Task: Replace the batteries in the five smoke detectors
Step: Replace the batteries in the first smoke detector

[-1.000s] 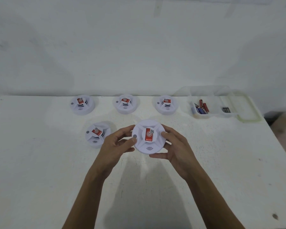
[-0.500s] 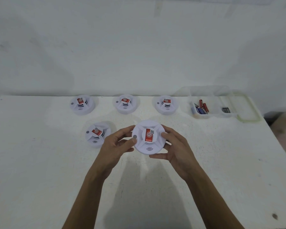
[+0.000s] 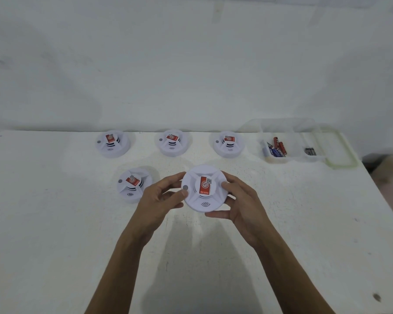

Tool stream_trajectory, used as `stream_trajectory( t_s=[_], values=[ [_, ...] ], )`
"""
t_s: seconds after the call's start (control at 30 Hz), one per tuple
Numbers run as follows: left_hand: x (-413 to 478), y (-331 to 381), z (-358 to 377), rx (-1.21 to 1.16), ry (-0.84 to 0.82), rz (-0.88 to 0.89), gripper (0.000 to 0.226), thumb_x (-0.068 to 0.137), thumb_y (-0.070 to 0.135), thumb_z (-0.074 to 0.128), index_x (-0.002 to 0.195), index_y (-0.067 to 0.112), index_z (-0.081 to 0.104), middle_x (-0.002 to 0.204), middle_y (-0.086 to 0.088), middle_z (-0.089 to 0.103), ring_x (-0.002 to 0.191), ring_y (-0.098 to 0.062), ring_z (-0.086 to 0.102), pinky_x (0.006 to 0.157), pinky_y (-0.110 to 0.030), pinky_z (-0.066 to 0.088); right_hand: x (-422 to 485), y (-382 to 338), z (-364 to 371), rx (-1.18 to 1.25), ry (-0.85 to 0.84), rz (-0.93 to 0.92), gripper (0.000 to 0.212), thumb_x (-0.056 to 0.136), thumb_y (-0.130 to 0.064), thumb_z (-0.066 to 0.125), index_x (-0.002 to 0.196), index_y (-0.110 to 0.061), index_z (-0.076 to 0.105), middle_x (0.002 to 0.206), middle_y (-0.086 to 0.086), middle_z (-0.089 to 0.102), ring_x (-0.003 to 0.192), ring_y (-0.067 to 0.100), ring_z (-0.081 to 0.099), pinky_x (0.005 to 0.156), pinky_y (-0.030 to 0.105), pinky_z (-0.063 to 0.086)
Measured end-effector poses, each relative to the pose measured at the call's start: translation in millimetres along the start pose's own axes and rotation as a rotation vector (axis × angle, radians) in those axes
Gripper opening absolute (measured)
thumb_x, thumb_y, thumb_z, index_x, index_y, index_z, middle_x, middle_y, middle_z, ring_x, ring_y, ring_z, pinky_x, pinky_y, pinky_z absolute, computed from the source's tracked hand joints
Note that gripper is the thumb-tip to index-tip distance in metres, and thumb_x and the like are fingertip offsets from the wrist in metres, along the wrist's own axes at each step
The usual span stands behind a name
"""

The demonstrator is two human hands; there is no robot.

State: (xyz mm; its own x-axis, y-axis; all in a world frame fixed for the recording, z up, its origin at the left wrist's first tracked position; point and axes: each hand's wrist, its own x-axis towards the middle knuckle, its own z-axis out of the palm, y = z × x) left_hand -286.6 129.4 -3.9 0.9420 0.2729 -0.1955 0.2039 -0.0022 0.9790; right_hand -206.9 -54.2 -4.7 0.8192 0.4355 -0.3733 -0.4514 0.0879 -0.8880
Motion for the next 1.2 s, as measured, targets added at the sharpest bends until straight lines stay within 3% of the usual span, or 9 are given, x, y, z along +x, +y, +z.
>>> stream_trajectory(
  t_s=[0.2, 0.5, 0.67, 0.87, 1.1, 1.2],
  values=[
    [1.2, -0.4, 0.1, 0.000, -0.009, 0.003, 0.048, 0.078, 0.037, 0.063, 0.124, 0.028, 0.059, 0.114, 0.007, 0.068, 0.099, -0.013, 0.067, 0.082, -0.033, 0.057, 1.5, 0.1, -0.4, -0.014, 0.008, -0.007, 0.027, 0.097, -0.017, 0.050, 0.122, -0.019, 0.061, 0.113, 0.002, 0.069, 0.099, 0.026, 0.068, 0.072, 0.046, 0.059],
    [7.3, -5.0, -2.6, 0.003, 0.006, 0.002, 0.045, 0.079, 0.038, 0.063, 0.123, 0.029, 0.060, 0.109, 0.010, 0.070, 0.096, -0.011, 0.067, 0.080, -0.031, 0.057, 5.8, 3.8, -1.0, -0.148, 0.083, -0.060, 0.022, 0.094, -0.022, 0.057, 0.115, -0.020, 0.061, 0.104, 0.000, 0.071, 0.091, 0.021, 0.071, 0.071, 0.035, 0.059],
    [17.3, -16.6, -4.4, 0.003, 0.043, -0.015, 0.036, 0.087, 0.027, 0.064, 0.123, 0.025, 0.060, 0.106, 0.009, 0.070, 0.096, -0.010, 0.067, 0.078, -0.029, 0.057, 13.5, 7.4, -1.5, -0.198, 0.151, -0.045, 0.019, 0.090, -0.021, 0.063, 0.108, -0.014, 0.058, 0.100, 0.009, 0.070, 0.086, 0.026, 0.070, 0.074, 0.039, 0.060],
    [35.9, -36.7, -0.9, 0.009, 0.126, -0.044, 0.027, 0.088, 0.025, 0.065, 0.115, 0.020, 0.062, 0.108, 0.007, 0.070, 0.098, -0.012, 0.066, 0.078, -0.029, 0.056, 28.5, 17.1, -1.1, -0.362, 0.227, -0.118, 0.016, 0.091, -0.019, 0.062, 0.106, -0.019, 0.061, 0.104, 0.005, 0.069, 0.090, 0.020, 0.069, 0.076, 0.033, 0.060],
    [55.5, -54.4, 10.0, 0.110, 0.213, 0.019, 0.025, 0.089, 0.023, 0.064, 0.113, 0.027, 0.066, 0.107, 0.016, 0.068, 0.087, 0.007, 0.065, 0.079, -0.020, 0.053, 53.9, 35.4, -1.7, -0.550, 0.310, -0.167, 0.030, 0.092, -0.025, 0.060, 0.120, -0.016, 0.063, 0.115, 0.003, 0.067, 0.099, 0.016, 0.064, 0.085, 0.038, 0.058],
    [61.6, -63.7, 12.9, 0.229, 0.222, 0.039, 0.029, 0.090, 0.023, 0.063, 0.119, 0.024, 0.064, 0.109, 0.012, 0.065, 0.085, 0.011, 0.060, 0.074, -0.006, 0.045, 62.3, 42.9, -3.2, -0.646, 0.317, -0.147, 0.031, 0.093, -0.027, 0.057, 0.121, -0.018, 0.064, 0.114, 0.003, 0.067, 0.099, 0.017, 0.064, 0.088, 0.041, 0.056]
  ],
)
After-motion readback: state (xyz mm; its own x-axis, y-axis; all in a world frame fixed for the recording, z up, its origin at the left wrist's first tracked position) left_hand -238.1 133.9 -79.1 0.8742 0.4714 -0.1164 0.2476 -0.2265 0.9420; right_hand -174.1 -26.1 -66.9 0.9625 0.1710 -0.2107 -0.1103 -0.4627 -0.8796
